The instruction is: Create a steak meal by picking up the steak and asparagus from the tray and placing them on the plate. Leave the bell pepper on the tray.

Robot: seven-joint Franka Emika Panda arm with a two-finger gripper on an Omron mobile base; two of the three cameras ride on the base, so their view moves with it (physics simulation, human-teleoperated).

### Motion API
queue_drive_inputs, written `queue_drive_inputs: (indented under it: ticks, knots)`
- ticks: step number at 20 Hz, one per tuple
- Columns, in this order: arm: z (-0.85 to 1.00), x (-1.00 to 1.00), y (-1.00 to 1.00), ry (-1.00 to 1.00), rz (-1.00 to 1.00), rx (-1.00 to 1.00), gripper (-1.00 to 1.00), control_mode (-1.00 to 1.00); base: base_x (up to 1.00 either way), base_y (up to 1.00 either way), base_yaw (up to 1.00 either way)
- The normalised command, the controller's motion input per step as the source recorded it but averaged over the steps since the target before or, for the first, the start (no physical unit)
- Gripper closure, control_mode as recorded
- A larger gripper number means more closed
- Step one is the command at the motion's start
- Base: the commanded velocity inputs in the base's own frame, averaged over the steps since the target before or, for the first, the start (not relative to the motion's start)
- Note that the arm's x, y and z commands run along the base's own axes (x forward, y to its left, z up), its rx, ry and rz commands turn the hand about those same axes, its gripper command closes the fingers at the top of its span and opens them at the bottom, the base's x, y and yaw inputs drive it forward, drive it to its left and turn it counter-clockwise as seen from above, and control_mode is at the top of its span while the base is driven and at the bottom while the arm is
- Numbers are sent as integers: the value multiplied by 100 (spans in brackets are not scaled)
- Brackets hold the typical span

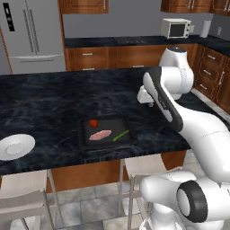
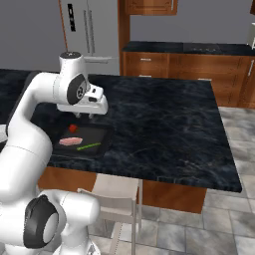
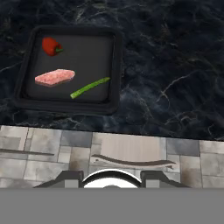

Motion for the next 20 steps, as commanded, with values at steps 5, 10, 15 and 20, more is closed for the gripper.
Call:
queue_drive_inputs:
  ticks: [5, 10, 15, 20]
  knots:
    - [-27, 0, 4, 0, 0, 0, -100, -100, 0, 0, 0]
    - [-48, 1, 58, 0, -7, -3, -100, -100, 0, 0, 0]
    - [-53, 28, 84, 0, -19, -2, -100, -100, 0, 0, 0]
    - [-51, 42, 61, 0, -26, 0, -100, -100, 0, 0, 0]
